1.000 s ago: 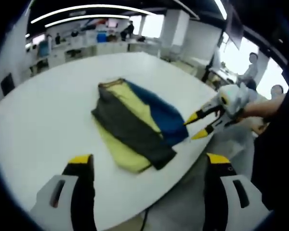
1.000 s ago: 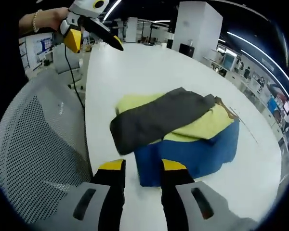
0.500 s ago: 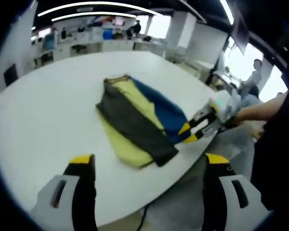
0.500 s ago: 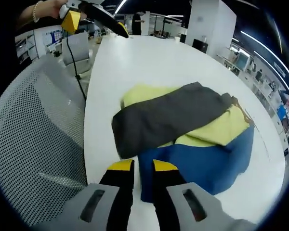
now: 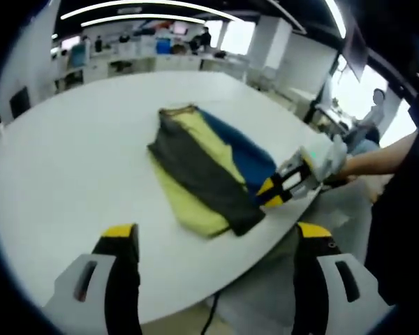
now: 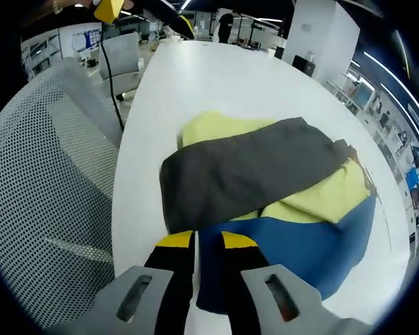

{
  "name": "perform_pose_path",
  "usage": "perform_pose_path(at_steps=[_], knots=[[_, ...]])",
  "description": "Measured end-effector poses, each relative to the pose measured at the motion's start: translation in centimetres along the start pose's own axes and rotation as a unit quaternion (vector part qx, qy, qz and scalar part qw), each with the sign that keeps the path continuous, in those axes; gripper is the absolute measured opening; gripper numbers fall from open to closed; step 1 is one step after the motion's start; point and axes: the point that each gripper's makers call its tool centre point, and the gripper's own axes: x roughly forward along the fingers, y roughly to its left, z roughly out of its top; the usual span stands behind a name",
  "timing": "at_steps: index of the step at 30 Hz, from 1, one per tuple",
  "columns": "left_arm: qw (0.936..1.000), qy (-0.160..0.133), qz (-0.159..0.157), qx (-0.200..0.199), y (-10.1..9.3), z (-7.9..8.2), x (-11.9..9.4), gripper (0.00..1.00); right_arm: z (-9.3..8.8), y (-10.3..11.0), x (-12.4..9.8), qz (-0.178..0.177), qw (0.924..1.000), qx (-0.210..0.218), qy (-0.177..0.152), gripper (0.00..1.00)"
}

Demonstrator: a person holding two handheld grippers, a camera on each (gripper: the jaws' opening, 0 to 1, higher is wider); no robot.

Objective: Fold the garment on the visible template until the final outline fits inside the template.

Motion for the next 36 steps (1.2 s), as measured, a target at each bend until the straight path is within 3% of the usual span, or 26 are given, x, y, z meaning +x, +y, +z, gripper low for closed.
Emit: perform_pose_path(at_steps=[6, 14, 36], knots=[[1.0000, 0.000, -0.001, -0.002, -0.17, 0.04, 0.05, 0.87, 0.02, 0.32, 0.55, 0.001, 0.9995, -0.031, 0.010, 0.13], [1.0000, 0.003, 0.002, -0.002, -0.07, -0.04, 0.08, 0.87, 0.00, 0.11, 0.75, 0.000, 0.9992, -0.040, 0.011, 0.08], [1.0000, 0.010, 0.000, -0.001, -0.08, -0.10, 0.42, 0.86, -0.63, -0.51, 0.47, 0.000, 0.9998, -0.013, 0.012, 0.07]])
